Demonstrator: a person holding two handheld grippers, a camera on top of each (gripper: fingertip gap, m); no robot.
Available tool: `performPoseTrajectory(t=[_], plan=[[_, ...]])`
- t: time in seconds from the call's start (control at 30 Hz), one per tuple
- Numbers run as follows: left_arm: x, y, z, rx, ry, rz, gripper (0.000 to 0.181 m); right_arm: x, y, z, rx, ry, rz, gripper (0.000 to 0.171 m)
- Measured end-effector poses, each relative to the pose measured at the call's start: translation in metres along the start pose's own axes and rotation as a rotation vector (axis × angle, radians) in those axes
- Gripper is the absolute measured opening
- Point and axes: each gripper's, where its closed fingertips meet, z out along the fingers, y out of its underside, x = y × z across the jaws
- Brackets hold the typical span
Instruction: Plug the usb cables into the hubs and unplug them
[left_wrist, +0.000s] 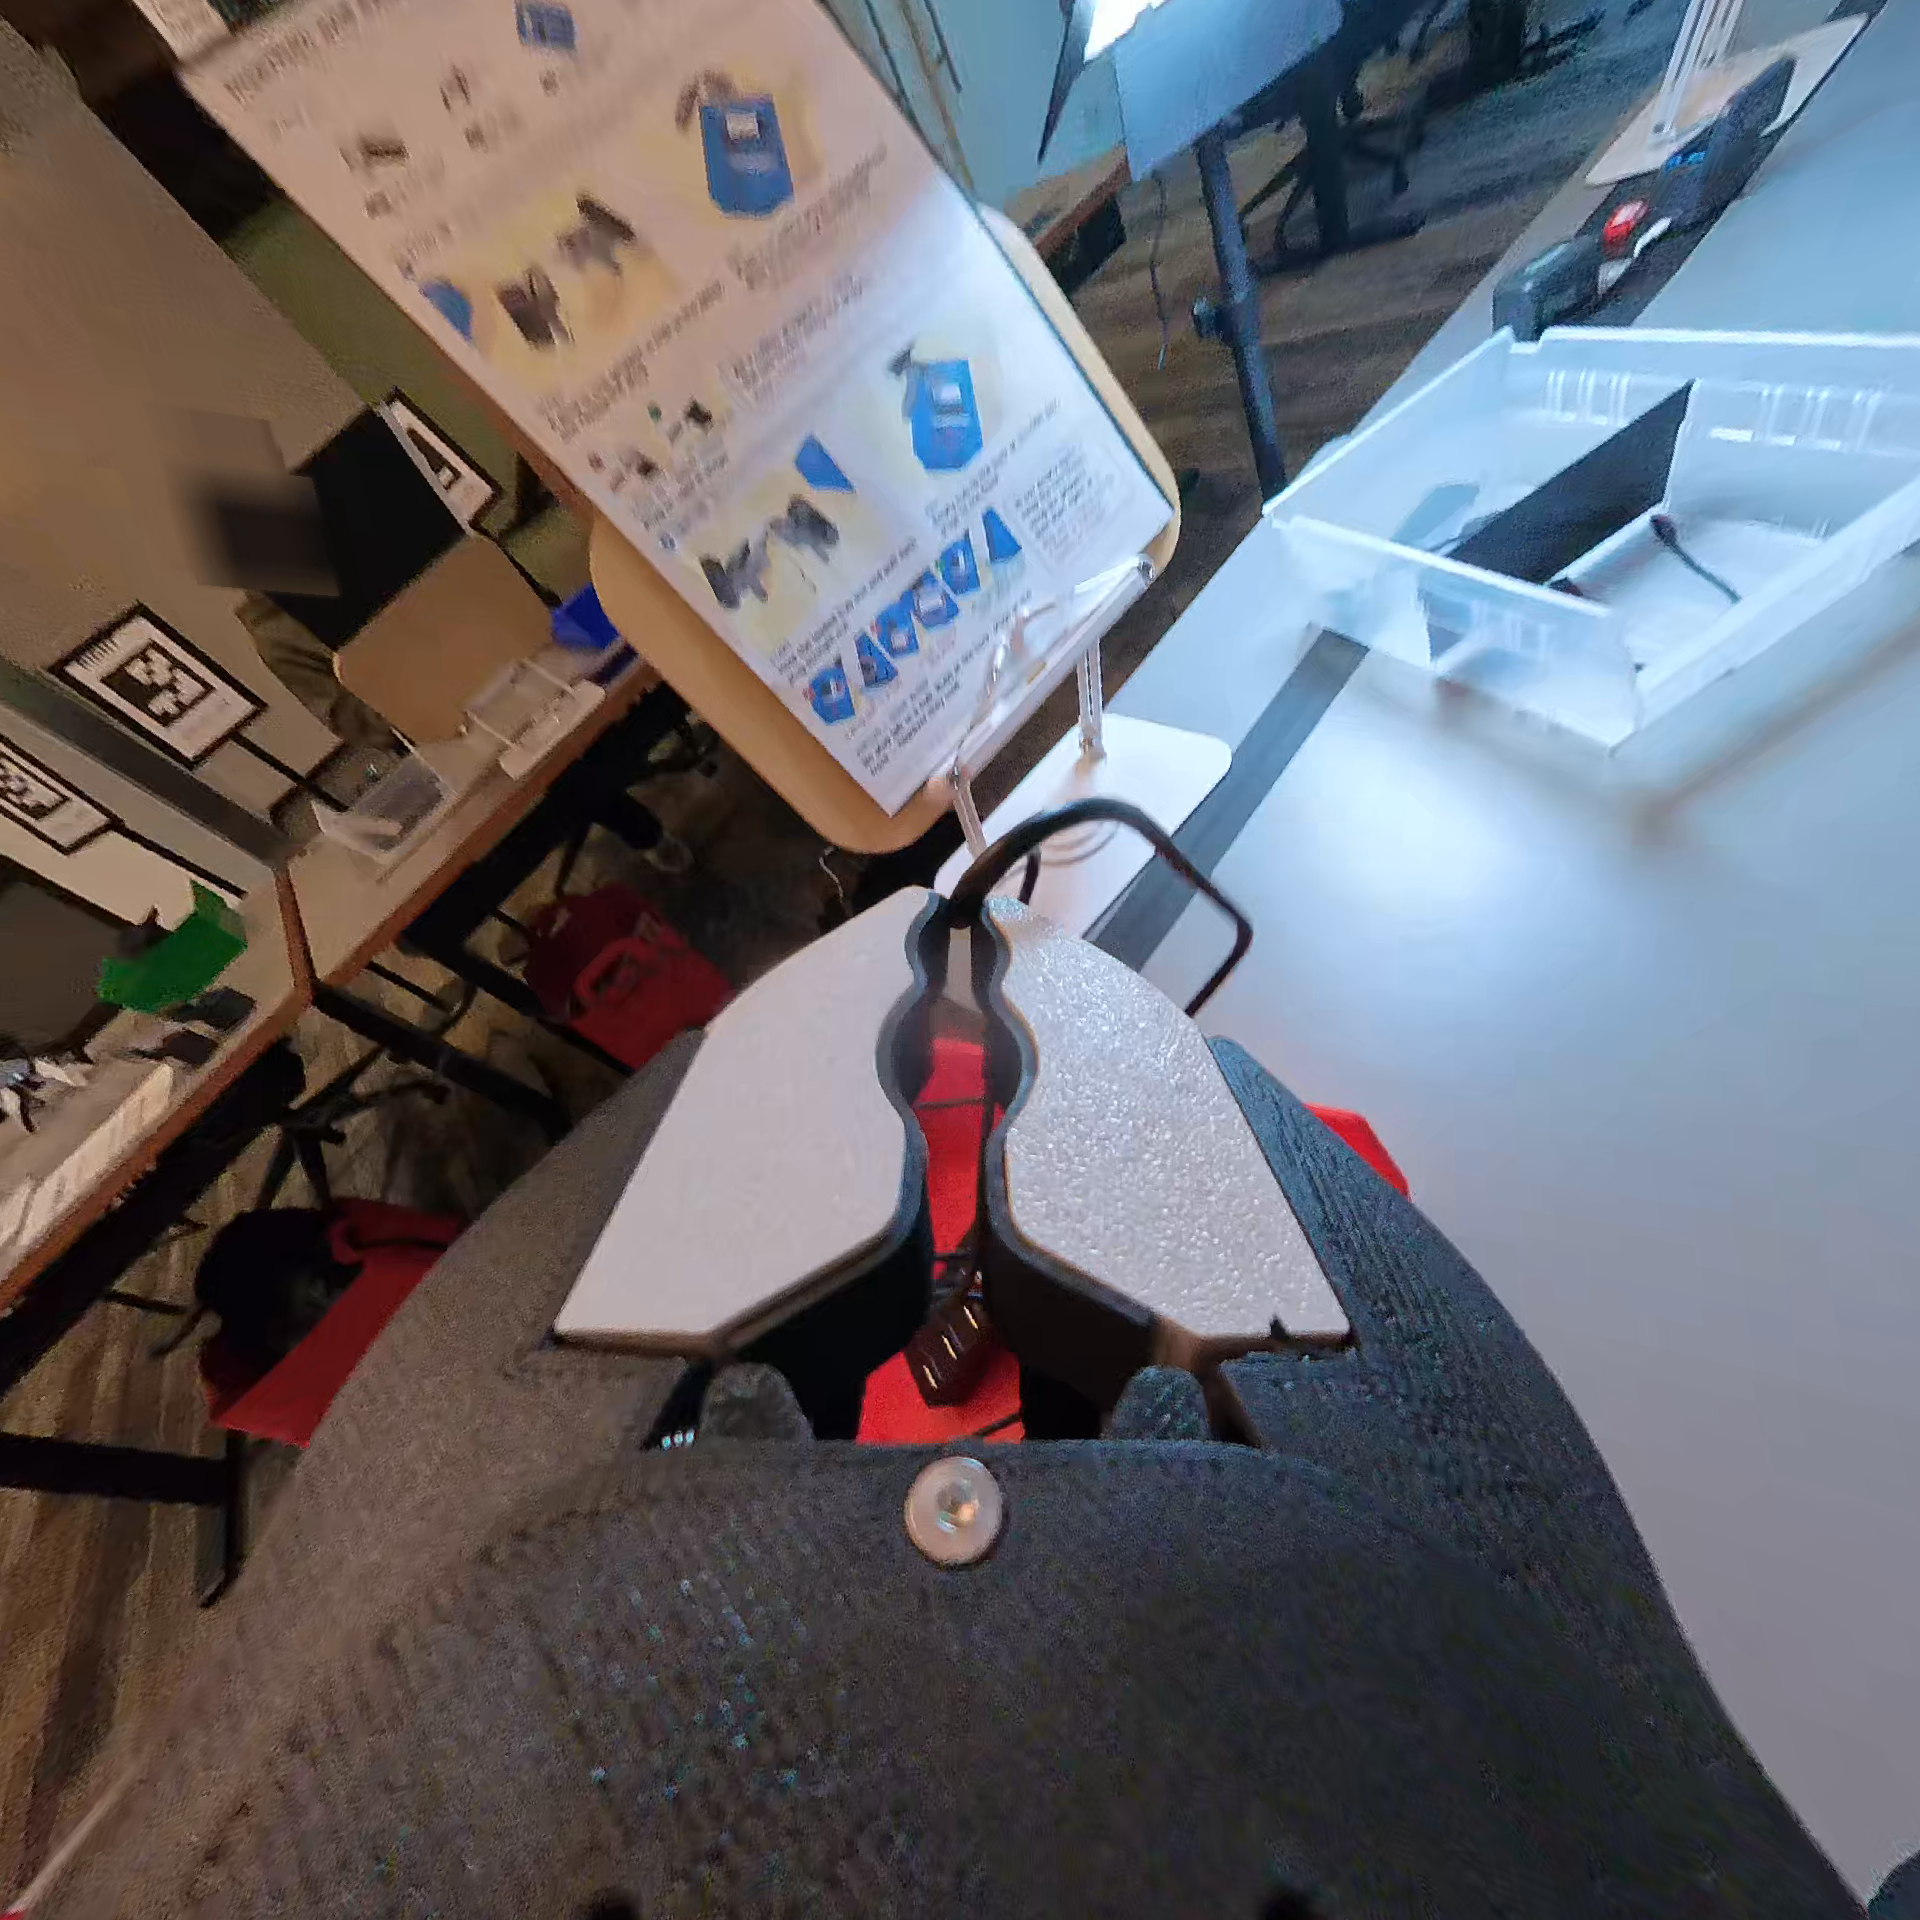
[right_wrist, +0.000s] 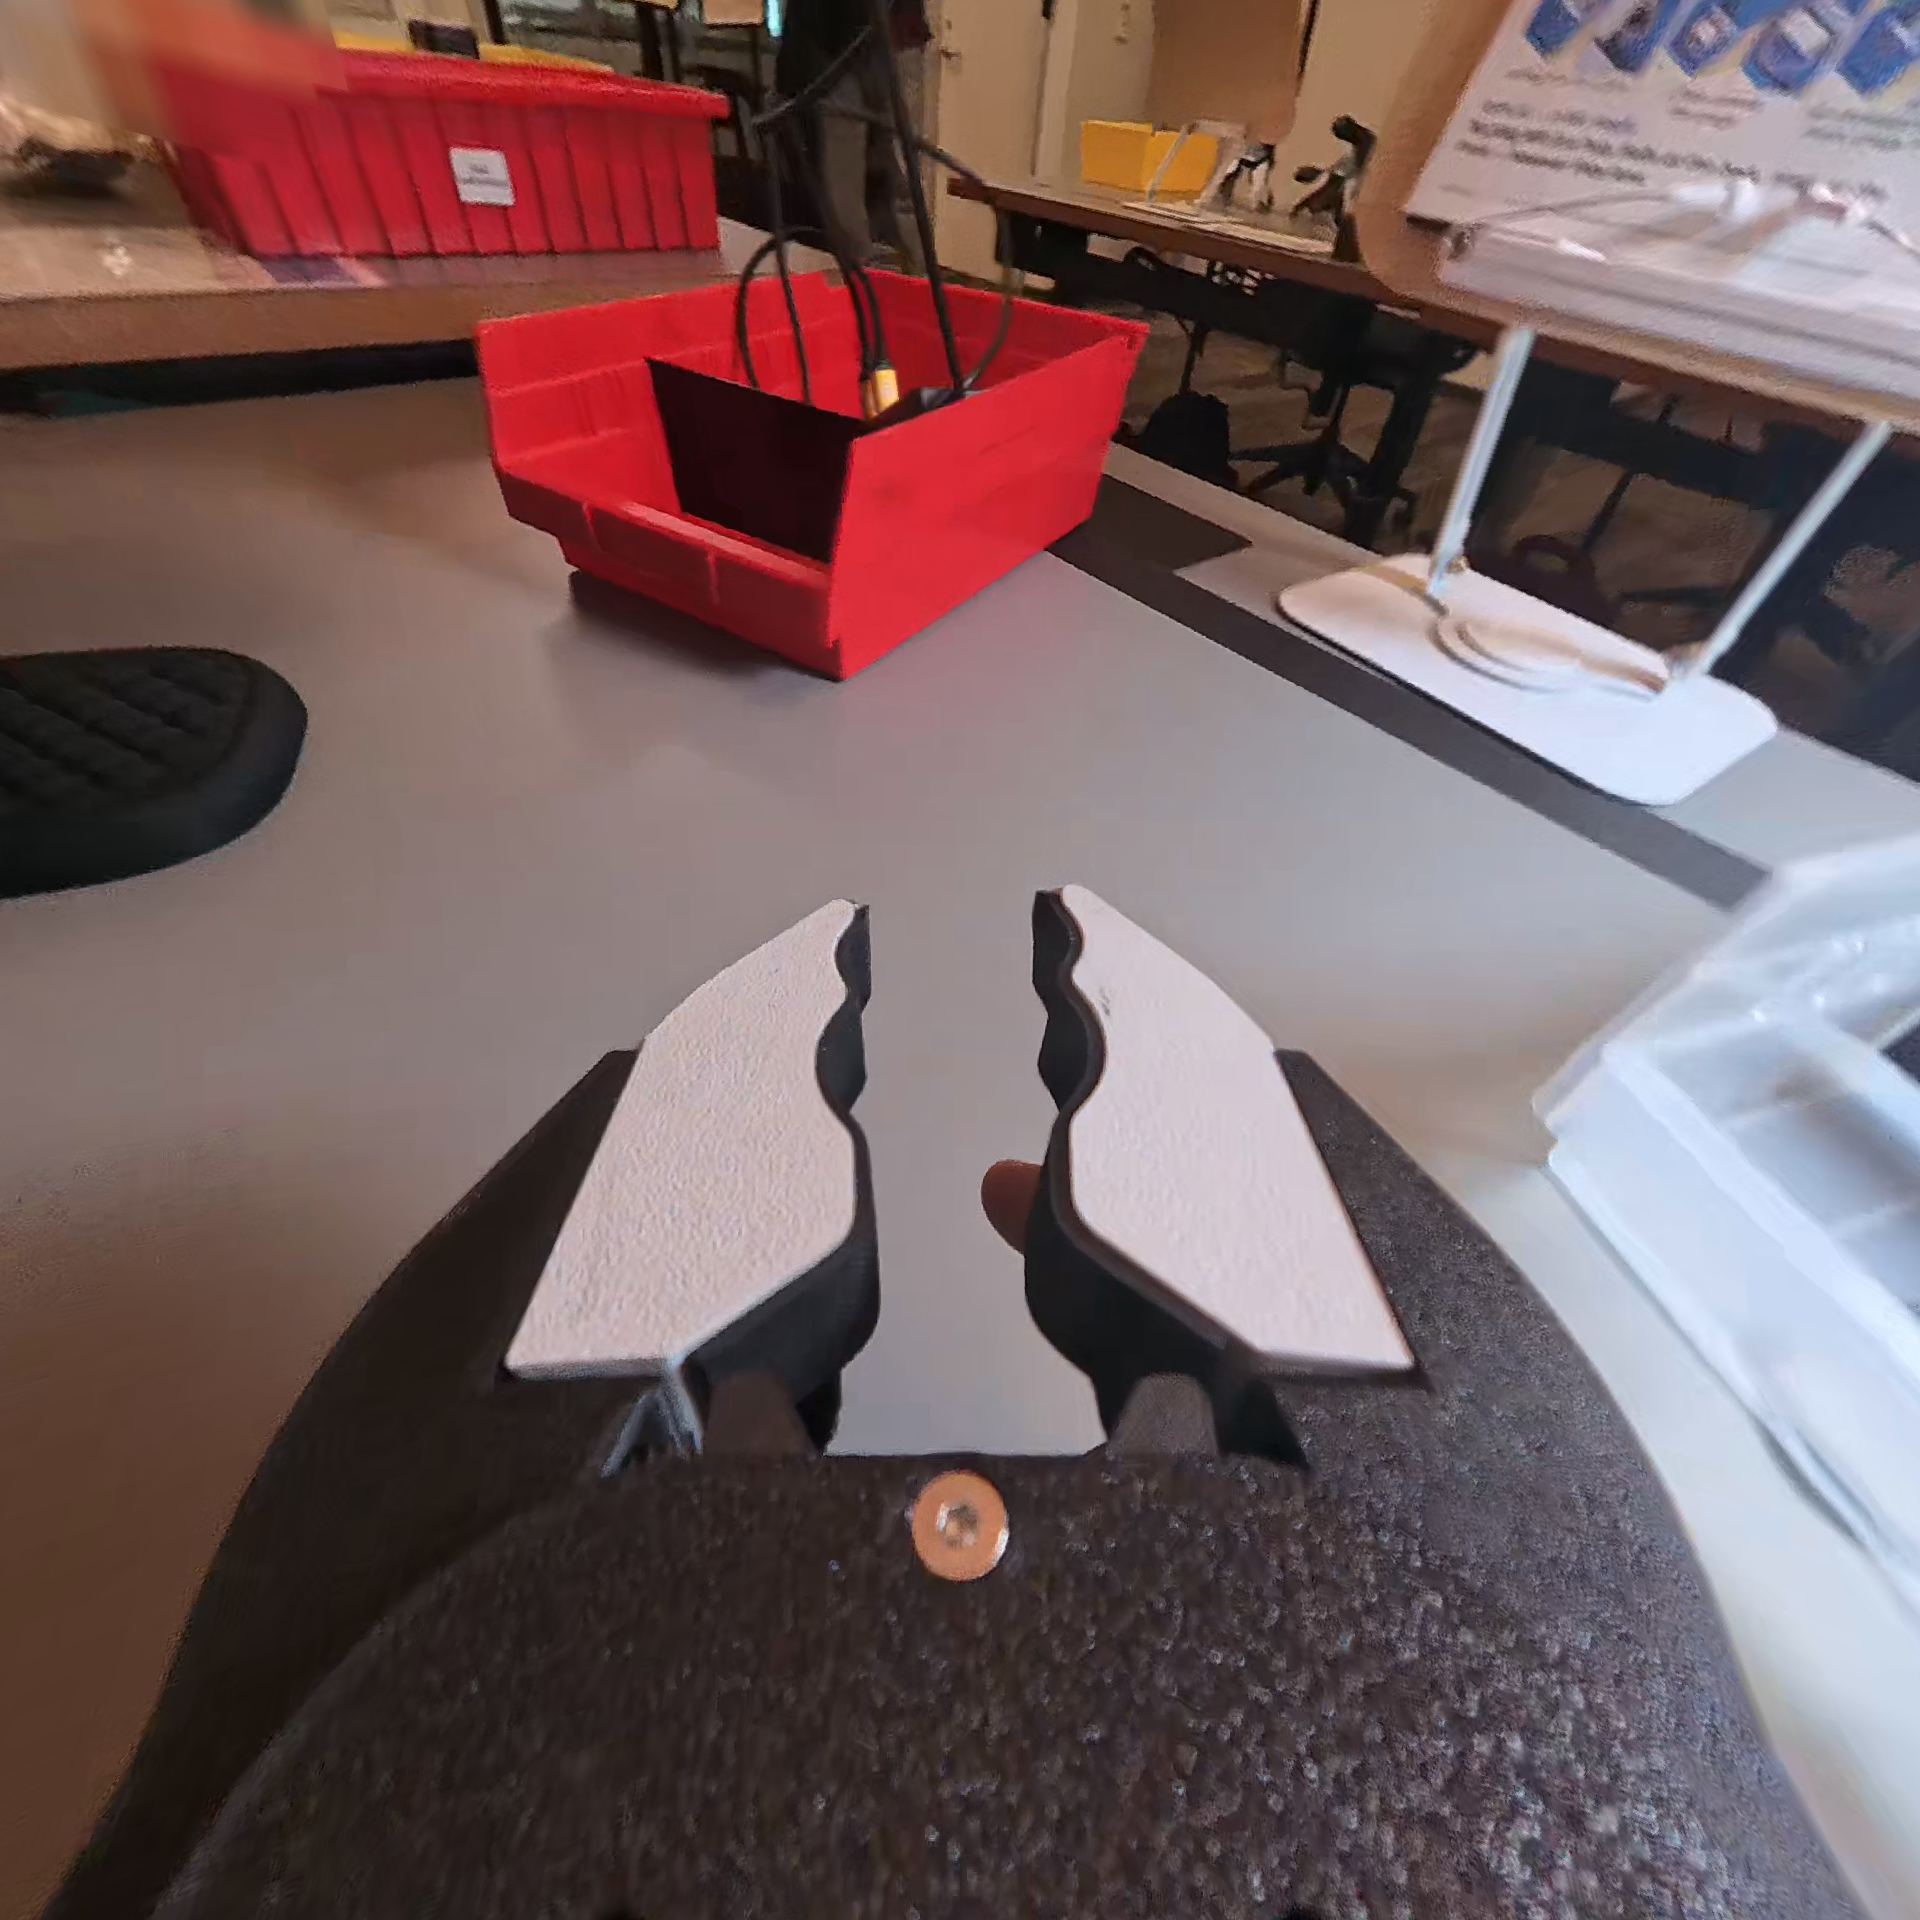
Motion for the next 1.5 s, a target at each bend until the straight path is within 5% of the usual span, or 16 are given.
performPoseTrajectory(t=[0.33, 0.57, 0.67, 0.7, 0.77, 0.8, 1.0, 1.2, 1.37, 1.5], plan=[[-0.004, -0.068, -0.019, 0.077, -0.045, 0.027, 0.005, -0.028, -0.089, 0.123, 0.038, -0.11, -0.368, 0.047], [-0.009, -0.095, -0.037, 0.116, -0.028, 0.009, 0.005, -0.015, -0.119, 0.217, -0.041, -0.137, -0.718, 0.073], [-0.001, -0.104, -0.042, 0.135, -0.006, 0.011, 0.005, -0.021, -0.111, 0.248, -0.206, -0.135, -0.84, 0.074], [0.001, -0.106, -0.043, 0.142, 0.002, 0.013, 0.005, -0.021, -0.105, 0.257, -0.261, -0.119, -0.872, 0.073], [0.004, -0.108, -0.046, 0.148, 0.005, 0.013, 0.005, -0.02, -0.106, 0.268, -0.26, -0.058, -1.009, 0.034], [0.003, -0.106, -0.049, 0.146, -0.009, 0.019, 0.005, -0.023, -0.108, 0.268, -0.245, -0.055, -1.057, 0.031], [-0.006, -0.085, -0.084, 0.204, -0.02, -0.044, 0.005, -0.01, -0.17, 0.219, -0.037, 0.126, -1.219, 0.029], [0.046, -0.076, -0.121, 0.363, 0.066, -0.048, 0.004, 0.034, -0.244, 0.127, 0.15, 0.406, -1.326, 0.029], [0.116, -0.056, -0.103, 0.397, 0.202, -0.082, 0.004, 0.043, -0.271, 0.05, 0.264, 0.538, -1.313, 0.03], [0.184, -0.017, -0.061, 0.291, 0.435, -0.195, 0.0, 0.028, -0.25, 0.004, 0.32, 0.553, -1.275, 0.029]])
